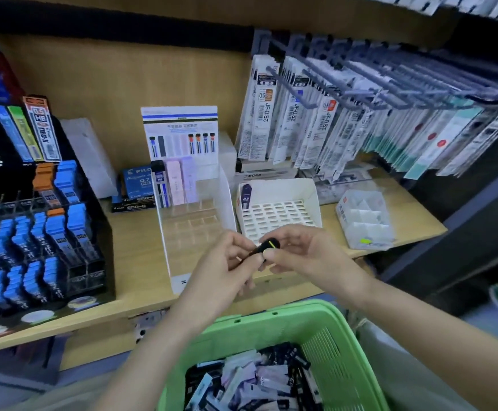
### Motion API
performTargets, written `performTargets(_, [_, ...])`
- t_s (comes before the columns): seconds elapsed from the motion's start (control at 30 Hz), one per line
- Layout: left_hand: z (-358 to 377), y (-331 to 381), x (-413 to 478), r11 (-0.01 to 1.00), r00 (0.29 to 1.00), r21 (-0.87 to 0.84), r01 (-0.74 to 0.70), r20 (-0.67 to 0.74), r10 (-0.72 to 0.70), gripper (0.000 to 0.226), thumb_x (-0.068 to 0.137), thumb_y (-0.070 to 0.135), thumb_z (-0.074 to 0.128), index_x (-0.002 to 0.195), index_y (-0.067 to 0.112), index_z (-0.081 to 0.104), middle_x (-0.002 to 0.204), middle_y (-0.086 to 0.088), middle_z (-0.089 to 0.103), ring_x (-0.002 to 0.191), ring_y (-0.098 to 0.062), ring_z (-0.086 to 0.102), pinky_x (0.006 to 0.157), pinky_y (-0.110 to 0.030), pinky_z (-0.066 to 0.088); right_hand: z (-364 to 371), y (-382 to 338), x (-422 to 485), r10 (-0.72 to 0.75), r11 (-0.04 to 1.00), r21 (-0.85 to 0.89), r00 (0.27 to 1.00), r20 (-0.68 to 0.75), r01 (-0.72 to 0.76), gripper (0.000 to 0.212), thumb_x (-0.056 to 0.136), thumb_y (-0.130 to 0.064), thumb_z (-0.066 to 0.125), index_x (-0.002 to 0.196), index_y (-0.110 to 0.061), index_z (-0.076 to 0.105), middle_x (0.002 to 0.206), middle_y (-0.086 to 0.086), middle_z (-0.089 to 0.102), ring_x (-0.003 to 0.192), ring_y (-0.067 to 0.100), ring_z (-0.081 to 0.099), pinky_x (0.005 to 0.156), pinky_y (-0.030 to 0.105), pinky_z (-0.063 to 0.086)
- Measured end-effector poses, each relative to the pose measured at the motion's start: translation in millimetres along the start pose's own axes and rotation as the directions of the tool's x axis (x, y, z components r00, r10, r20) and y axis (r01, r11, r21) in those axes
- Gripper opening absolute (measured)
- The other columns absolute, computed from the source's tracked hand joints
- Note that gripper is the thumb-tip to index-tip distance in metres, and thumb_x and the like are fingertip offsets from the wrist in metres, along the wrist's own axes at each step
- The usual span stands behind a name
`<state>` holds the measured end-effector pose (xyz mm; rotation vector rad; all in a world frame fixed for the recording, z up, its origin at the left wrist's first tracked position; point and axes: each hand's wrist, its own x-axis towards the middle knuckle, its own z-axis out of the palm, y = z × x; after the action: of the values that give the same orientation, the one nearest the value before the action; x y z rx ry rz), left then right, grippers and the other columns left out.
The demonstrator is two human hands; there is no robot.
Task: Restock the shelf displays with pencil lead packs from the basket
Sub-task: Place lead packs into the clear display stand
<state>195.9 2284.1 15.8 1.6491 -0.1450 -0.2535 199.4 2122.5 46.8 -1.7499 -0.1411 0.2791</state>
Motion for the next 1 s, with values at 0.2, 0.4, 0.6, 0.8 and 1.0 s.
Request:
performTargets(0.2, [35, -8, 32, 0.970, 0.992, 0.229, -0.084, -0.077, 0.104, 0.006, 0.092, 0.017, 0.057, 0.090, 0.022, 0.054, 0.085, 0.002, 0.062, 0.073, -0.013, 0.055, 0.068, -0.024, 0.045, -46, 10, 9, 0.011, 1.000, 0.012, 0.968, -0.249, -0.008, 0.011, 0.090, -0.002, 0.057, 0.093, -0.009, 0.065, 0.080, 0.009, 0.060, 0.064, 0.006, 0.063, 0.065, 0.017, 0.055])
performTargets(0.4, [54, -31, 83, 0.645, 0.971, 0.734, -0.211, 0.079, 0.227, 0.035, 0.098, 0.022, 0.044, 0.133, 0.019, 0.044, 0.132, 0.003, 0.046, 0.121, -0.015, 0.043, 0.102, -0.024, 0.029, -103, 34, 51, -0.027, 0.992, -0.119, 0.877, -0.480, -0.035, 0.012, 0.092, -0.005, 0.056, 0.102, -0.003, 0.062, 0.074, 0.003, 0.061, 0.065, 0.006, 0.063, 0.070, 0.017, 0.056])
performTargets(0.6, [61, -60, 106, 0.273, 0.977, 0.939, -0.208, 0.188, 0.098, 0.050, 0.102, 0.029, 0.031, 0.149, 0.021, 0.017, 0.156, -0.006, 0.012, 0.144, -0.025, 0.006, 0.117, -0.042, 0.000, -122, 50, 94, -0.145, 0.914, -0.400, 0.870, -0.472, -0.065, 0.013, 0.089, -0.010, 0.062, 0.083, -0.022, 0.062, 0.085, 0.013, 0.069, 0.083, 0.026, 0.067, 0.083, 0.039, 0.055])
performTargets(0.8, [65, -71, 106, 0.255, 0.978, 0.946, -0.201, 0.178, 0.108, 0.052, 0.102, 0.028, 0.030, 0.149, 0.018, 0.011, 0.157, -0.009, 0.006, 0.144, -0.028, 0.002, 0.117, -0.046, -0.002, -115, 58, 134, -0.209, 0.846, -0.533, 0.897, -0.389, -0.034, 0.010, 0.087, -0.005, 0.062, 0.094, -0.012, 0.066, 0.086, 0.013, 0.067, 0.079, 0.021, 0.063, 0.084, 0.034, 0.054])
performTargets(1.0, [66, -76, 105, 0.306, 0.975, 0.930, -0.205, 0.166, 0.151, 0.052, 0.102, 0.026, 0.030, 0.149, 0.018, 0.012, 0.156, -0.008, 0.005, 0.144, -0.027, 0.000, 0.117, -0.045, -0.006, -102, 51, 150, -0.205, 0.735, -0.678, 0.945, -0.255, -0.024, 0.015, 0.090, -0.008, 0.060, 0.102, -0.008, 0.067, 0.095, 0.013, 0.068, 0.091, 0.026, 0.063, 0.088, 0.038, 0.050])
